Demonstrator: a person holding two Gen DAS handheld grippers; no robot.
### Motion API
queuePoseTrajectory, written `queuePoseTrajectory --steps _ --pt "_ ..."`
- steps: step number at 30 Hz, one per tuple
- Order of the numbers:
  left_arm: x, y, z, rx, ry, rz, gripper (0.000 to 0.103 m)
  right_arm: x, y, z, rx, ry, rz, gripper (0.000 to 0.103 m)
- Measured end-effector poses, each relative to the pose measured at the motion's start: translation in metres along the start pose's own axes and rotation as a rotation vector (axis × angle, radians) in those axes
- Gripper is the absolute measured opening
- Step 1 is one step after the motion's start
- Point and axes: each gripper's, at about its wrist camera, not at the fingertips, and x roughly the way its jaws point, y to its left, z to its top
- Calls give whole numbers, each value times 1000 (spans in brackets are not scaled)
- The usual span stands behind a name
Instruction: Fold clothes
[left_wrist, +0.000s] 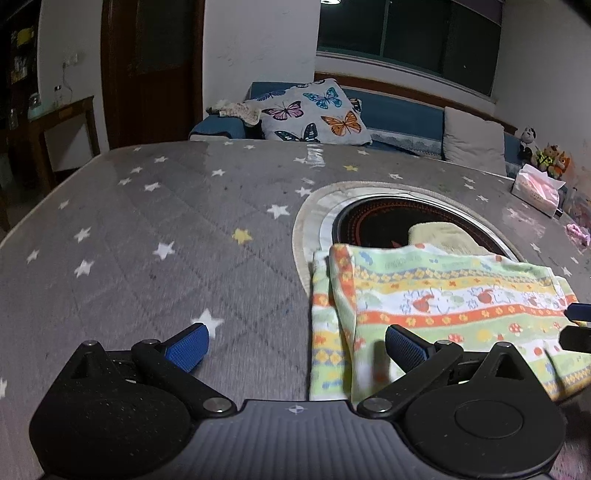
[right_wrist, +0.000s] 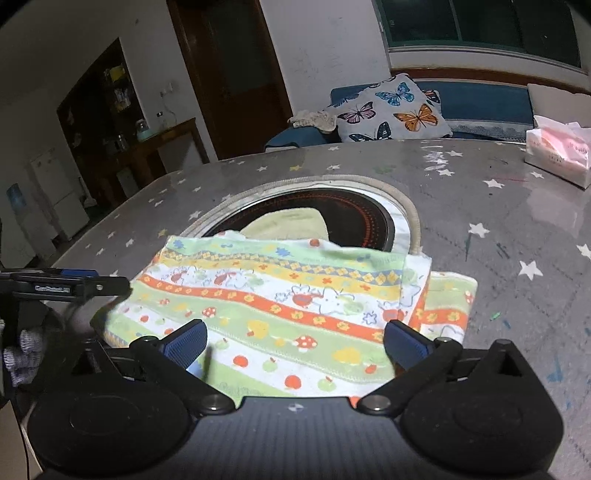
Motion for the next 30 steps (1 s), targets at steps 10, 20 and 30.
queuePoseTrajectory --steps 10,20,30 --pt "37 -17 32 55 14 31 103 24 -10 20 17 3 -16 103" --pt "65 -6 41 32 46 96 103 28 -12 12 -4 -11 -3 103" --pt "68 -4 38 21 50 88 103 29 -7 4 -55 -36 -13 103"
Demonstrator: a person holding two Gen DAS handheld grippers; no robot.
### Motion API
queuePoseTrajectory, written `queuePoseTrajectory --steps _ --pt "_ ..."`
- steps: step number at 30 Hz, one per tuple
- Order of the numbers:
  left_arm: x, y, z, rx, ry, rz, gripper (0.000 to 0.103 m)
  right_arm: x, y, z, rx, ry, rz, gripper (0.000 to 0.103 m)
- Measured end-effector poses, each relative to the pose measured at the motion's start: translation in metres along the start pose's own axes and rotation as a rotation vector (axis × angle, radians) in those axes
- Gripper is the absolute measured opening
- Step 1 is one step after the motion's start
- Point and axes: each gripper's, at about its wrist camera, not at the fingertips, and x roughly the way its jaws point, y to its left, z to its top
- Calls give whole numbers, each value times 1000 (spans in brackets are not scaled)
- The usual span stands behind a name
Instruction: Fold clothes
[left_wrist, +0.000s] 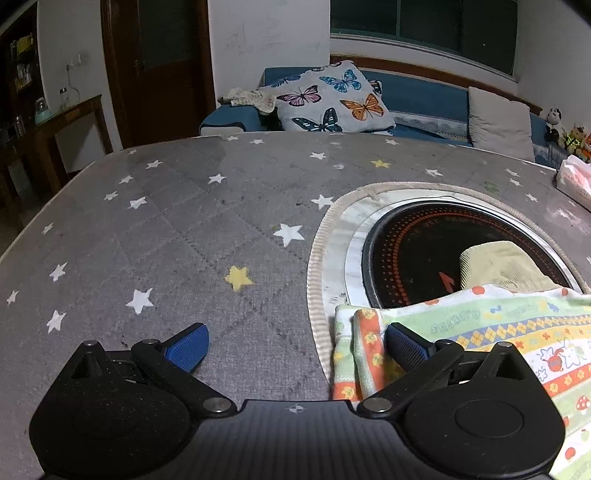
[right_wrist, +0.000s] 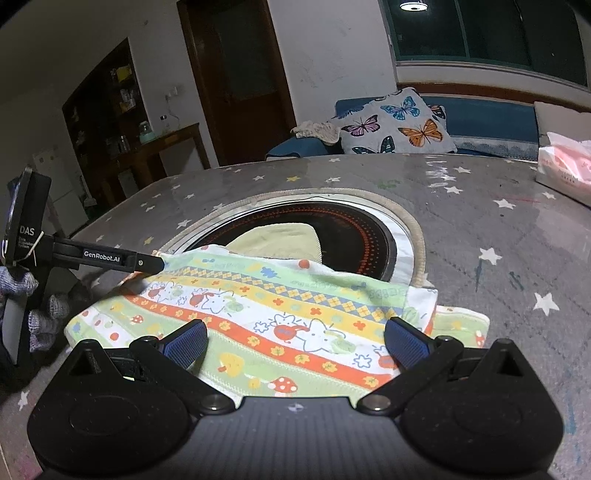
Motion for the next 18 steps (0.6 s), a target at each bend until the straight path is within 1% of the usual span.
queuePoseTrajectory --steps 4,9,18 --pt "0 -1 -2 2 -15 1 103 1 5 -1 -29 7 -23 103" --pt "-2 -1 -9 8 -56 -2 103 4 11 -2 -66 20 -53 103" --pt "-2 0 -10 8 -69 -1 103 10 23 -4 -149 53 -116 103"
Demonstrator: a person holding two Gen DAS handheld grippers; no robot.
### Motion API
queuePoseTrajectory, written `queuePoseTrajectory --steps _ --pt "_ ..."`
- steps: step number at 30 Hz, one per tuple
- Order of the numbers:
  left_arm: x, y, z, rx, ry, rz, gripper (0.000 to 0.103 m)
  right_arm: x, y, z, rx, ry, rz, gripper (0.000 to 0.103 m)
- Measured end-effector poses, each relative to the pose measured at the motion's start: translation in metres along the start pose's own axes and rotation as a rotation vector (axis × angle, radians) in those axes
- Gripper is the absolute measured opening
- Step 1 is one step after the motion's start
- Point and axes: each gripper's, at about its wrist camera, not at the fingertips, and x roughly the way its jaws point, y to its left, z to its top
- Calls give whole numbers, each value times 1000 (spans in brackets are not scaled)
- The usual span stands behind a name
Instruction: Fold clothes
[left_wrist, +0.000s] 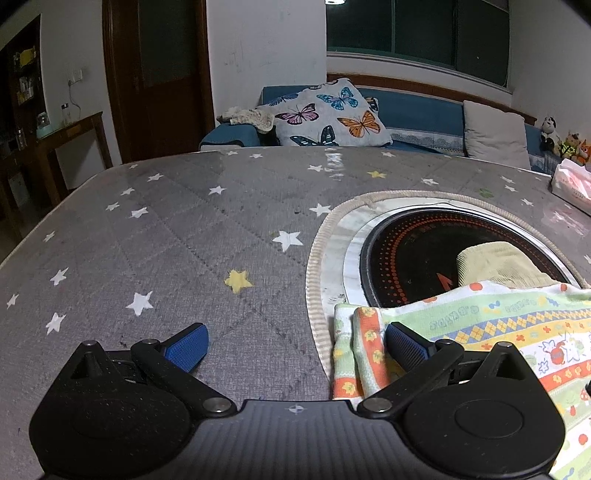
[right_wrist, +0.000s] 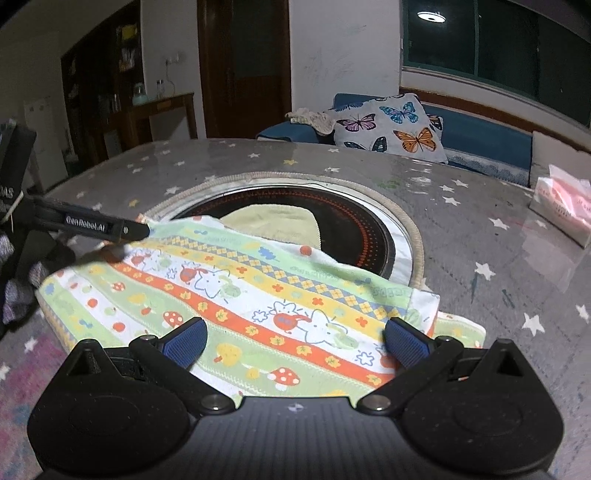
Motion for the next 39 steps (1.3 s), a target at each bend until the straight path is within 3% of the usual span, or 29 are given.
queuePoseTrajectory --steps 9,15,32,39 --pt "-7 0 -4 2 6 -8 103 -11 9 3 2 14 -29 103" --pt "-19 1 -6 3 13 -3 103 -23 26 4 -34 -1 12 103" --pt "-56 24 -22 -36 33 28 103 -33 125 7 -348 -23 195 102" --pt "-74 50 -24 -121 14 15 103 -28 159 5 -461 -22 226 88"
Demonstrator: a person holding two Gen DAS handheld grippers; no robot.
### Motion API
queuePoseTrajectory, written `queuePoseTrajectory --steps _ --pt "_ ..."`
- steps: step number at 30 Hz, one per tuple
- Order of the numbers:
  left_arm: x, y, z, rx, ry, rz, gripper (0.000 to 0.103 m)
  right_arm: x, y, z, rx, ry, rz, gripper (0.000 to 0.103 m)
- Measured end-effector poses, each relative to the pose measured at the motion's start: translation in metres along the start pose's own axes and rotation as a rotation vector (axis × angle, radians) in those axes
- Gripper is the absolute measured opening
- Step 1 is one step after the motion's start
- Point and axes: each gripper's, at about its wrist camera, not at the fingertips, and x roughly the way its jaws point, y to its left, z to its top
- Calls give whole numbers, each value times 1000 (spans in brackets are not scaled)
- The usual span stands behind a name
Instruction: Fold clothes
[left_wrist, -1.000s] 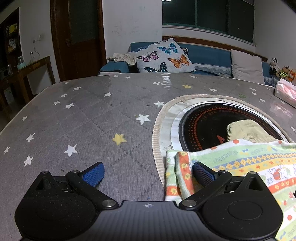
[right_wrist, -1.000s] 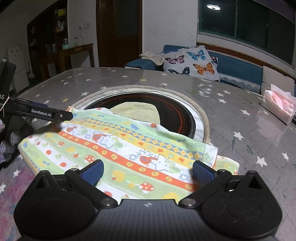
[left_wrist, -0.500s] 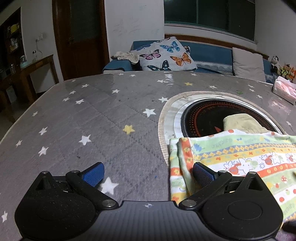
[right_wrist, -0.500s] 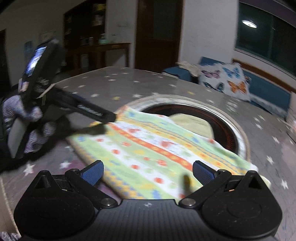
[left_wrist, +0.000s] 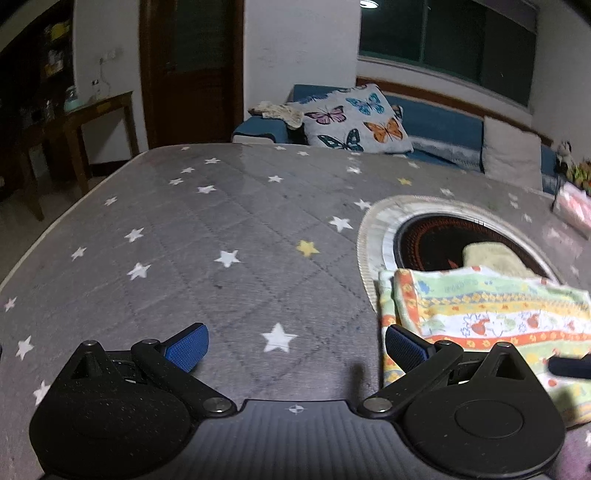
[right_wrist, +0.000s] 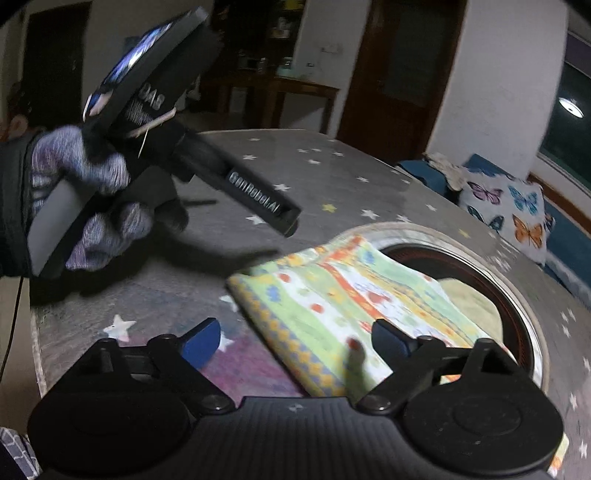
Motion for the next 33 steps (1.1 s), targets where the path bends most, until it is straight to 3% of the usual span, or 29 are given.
queuePoseTrajectory --steps 8,13,16,26,29,30,33 --pt "-8 10 0 -52 14 -63 103 21 10 9 -27 49 -9 60" --pt "-6 9 -1 -112 55 -148 103 18 1 10 8 35 2 29" --pt "-4 10 0 -173 90 -211 103 13 -5 12 34 17 10 19" --pt "9 6 4 -440 228 -433 103 -18 -28 17 129 -72 18 11" --pt "13 -3 5 -471 250 -495 101 -25 -29 15 136 -87 29 11" --pt "14 -7 5 -473 255 -510 98 -26 -28 13 135 -89 34 11" --pt "19 -14 4 -474 269 -537 75 -30 -25 9 125 -94 53 11"
